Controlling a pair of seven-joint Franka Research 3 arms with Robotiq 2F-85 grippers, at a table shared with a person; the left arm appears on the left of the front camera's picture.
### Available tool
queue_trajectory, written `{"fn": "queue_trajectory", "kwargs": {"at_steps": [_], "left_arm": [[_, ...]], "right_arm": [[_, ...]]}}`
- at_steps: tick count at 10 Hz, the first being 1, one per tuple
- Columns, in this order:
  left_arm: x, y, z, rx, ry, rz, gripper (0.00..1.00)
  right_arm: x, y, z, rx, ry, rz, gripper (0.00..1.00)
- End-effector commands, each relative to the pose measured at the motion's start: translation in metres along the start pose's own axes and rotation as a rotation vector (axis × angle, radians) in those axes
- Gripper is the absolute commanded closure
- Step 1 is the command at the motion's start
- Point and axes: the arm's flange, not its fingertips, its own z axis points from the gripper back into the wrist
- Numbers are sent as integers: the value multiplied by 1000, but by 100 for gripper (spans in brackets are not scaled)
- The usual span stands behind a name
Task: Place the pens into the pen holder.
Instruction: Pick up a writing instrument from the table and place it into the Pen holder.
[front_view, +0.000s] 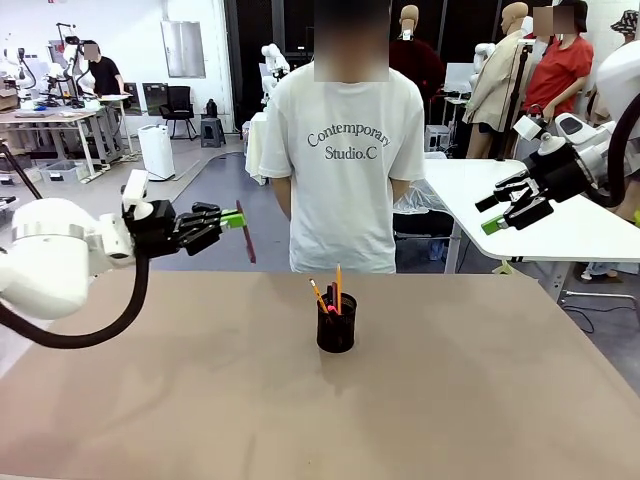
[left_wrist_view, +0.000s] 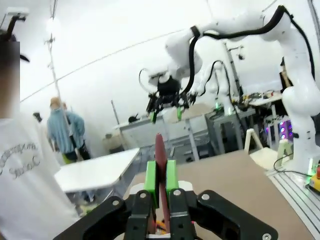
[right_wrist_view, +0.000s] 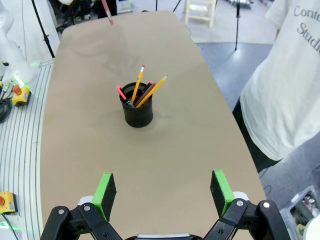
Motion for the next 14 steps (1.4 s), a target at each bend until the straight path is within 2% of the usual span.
{"fn": "queue_trajectory", "kwargs": {"at_steps": [1, 4, 7, 10, 14], "left_arm": [[-8, 20, -21, -36, -54, -19, 100], [-16, 45, -72, -78, -6, -7, 100], [-43, 57, -123, -170, 57, 10, 100], [-79, 59, -154, -219, 46, 32, 100], [-116, 49, -176, -295, 13, 96, 100]], "right_arm": [[2, 3, 1, -7, 1, 2, 0], [2, 3, 1, -7, 1, 2, 0], [2, 3, 1, -7, 1, 2, 0], [2, 3, 1, -7, 1, 2, 0], [2, 3, 1, -7, 1, 2, 0]]}}
